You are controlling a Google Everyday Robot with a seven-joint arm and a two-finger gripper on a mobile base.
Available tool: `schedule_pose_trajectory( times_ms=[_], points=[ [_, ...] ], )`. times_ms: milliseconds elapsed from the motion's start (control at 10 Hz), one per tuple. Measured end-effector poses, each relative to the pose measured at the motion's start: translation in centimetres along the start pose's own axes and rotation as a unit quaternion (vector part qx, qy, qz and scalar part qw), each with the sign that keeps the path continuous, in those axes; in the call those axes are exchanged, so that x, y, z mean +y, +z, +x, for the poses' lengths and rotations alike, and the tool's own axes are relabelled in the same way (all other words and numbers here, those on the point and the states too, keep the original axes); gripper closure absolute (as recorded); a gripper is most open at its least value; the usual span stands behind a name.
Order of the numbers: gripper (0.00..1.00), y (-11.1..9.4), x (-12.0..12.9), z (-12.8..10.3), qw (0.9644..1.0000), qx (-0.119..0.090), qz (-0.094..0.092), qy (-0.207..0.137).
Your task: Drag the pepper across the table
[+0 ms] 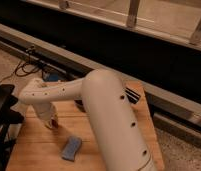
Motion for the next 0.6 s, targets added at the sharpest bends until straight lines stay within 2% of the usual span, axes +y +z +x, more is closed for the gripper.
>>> schedule_pose_trajectory(
  times_ms=[400, 600],
  points=[
    [0.84, -0.5, 2.4, -1.4, 0.9996, 0.016, 0.004, -0.025],
    [0.84, -0.6, 2.9, -1.3, 0.9990, 0.026, 0.005, -0.037]
  ],
)
